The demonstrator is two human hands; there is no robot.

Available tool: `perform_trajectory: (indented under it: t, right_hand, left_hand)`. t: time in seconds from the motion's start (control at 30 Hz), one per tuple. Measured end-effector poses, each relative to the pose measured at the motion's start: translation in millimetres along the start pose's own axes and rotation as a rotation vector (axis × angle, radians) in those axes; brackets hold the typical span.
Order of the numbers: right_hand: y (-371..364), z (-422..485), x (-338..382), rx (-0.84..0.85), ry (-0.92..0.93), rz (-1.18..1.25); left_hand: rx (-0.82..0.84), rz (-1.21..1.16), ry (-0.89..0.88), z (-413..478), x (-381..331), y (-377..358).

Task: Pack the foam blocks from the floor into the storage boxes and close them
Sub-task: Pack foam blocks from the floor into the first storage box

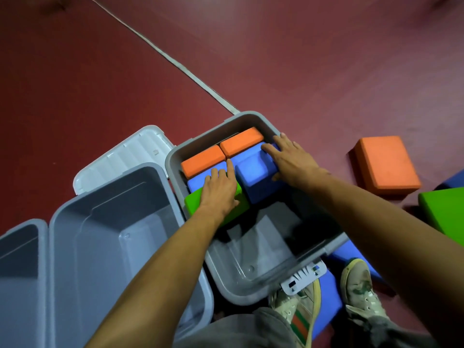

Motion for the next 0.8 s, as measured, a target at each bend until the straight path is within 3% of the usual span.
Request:
perform_trajectory:
  t: [0.5, 0.67, 0.8]
  right_hand:
    - [-61, 55, -1, 0.081, -0.076, -0.209]
    - [-93, 50, -14, 0.027, -0.054, -0.264]
    - [-122, 45, -9, -0.099, -0.067, -0.193]
  left_hand:
    - [-0.168, 0.168, -0.018, 36, -4, -59]
    - [-0.246, 0.232, -0.092, 41, -12, -87]
    - [-0.219, 0.103, -0.045, 41, -29, -112]
Point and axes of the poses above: each hand's wrist, its own z-axis towards the middle knuckle, its own y-axis out of the back of the hand, x = y × z, the point moved 1 cm from there along z, towards the middle knuckle, and after that the axes turned 12 degrees about x, right-handed, at the moved point
